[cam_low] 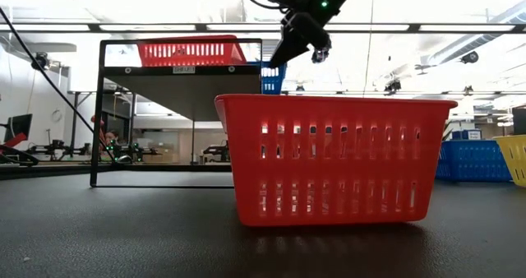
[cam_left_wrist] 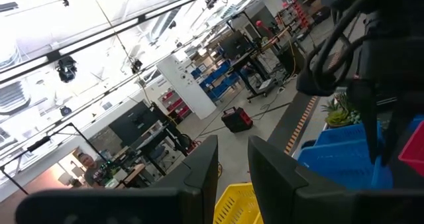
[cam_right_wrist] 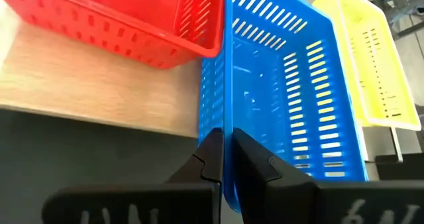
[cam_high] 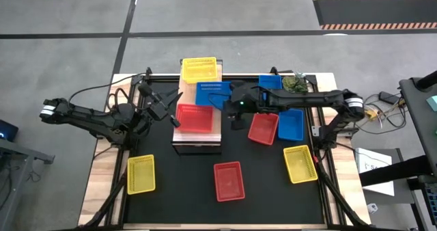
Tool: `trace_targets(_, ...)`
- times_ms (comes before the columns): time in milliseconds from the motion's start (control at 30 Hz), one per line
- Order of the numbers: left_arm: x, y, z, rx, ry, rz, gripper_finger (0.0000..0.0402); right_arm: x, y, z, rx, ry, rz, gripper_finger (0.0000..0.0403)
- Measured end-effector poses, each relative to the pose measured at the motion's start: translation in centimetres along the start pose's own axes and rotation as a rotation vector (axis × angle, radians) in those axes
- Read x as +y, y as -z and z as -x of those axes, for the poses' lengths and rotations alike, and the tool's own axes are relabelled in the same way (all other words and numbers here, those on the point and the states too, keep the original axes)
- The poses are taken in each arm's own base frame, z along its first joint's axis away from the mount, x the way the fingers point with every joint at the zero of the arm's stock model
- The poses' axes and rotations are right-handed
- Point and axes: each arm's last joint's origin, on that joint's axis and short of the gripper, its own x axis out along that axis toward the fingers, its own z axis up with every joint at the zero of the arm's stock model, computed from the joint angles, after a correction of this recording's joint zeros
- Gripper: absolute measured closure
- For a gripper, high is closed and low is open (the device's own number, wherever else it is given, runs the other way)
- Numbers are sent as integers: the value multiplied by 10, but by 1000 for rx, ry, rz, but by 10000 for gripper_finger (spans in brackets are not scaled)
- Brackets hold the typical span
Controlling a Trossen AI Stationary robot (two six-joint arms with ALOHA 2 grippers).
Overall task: Stack baskets on shelf by color
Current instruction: Put the top left blue bin on the shelf
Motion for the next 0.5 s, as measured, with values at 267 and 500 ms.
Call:
trace_targets(267, 0, 0, 0, 0, 0, 0, 334, -4, -4, -18, 19, 3, 2, 375)
trace_targets(500, 0, 0, 0, -1, 0, 0, 334, -15, 1, -29, 30, 31, -18, 335)
